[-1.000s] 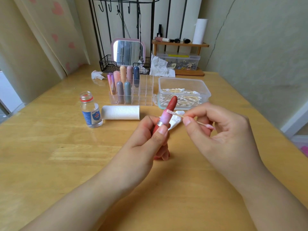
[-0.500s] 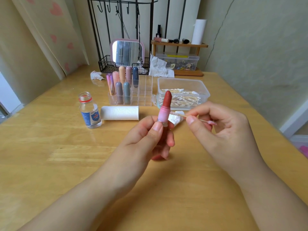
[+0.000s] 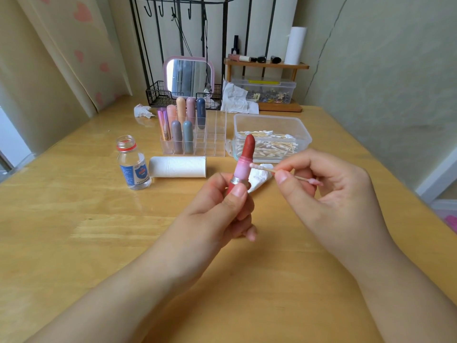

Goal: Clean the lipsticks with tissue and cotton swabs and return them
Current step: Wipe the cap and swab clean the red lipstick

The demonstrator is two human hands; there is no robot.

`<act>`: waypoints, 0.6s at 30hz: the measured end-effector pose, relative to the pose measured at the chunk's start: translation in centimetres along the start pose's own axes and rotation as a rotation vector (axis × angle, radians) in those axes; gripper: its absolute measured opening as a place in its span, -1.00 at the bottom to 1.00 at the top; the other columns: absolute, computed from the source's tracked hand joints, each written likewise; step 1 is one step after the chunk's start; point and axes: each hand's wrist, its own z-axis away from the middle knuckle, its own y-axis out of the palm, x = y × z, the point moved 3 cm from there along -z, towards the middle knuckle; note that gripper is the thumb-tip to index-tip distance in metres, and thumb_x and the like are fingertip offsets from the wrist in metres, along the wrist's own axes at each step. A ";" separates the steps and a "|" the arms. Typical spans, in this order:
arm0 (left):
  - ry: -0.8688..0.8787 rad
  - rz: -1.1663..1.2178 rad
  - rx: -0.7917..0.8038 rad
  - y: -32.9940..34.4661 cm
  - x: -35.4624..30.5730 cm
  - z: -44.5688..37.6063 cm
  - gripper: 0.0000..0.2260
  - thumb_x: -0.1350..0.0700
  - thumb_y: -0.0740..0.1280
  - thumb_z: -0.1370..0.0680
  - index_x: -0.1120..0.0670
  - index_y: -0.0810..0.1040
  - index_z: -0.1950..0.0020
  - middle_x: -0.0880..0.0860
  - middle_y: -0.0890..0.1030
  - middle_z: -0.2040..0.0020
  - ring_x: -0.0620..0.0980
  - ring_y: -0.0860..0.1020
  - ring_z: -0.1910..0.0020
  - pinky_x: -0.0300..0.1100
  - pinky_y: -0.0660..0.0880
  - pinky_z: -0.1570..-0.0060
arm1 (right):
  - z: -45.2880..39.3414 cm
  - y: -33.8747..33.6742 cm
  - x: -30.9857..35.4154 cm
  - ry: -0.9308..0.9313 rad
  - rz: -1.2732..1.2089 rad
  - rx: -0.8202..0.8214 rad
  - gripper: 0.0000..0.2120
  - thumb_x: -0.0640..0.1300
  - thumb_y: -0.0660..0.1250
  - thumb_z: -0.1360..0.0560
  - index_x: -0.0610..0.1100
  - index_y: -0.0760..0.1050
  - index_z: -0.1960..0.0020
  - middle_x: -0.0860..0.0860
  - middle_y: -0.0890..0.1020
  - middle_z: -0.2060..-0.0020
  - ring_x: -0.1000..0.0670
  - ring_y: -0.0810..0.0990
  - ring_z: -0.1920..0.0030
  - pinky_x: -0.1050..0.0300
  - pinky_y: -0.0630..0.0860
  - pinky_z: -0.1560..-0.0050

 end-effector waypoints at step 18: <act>-0.005 -0.005 0.042 0.3 0.2 0.0 -0.78 0.05 0.15 -0.54 0.17 0.50 0.04 0.01 0.45 0.31 -0.06 0.38 0.37 -0.18 0.48 0.20 | -0.1 0.2 0.1 -0.001 -0.042 0.008 -0.93 -0.11 0.31 -0.43 -0.03 0.53 0.23 -0.10 0.36 0.50 0.03 0.29 0.45 0.25 0.30 0.36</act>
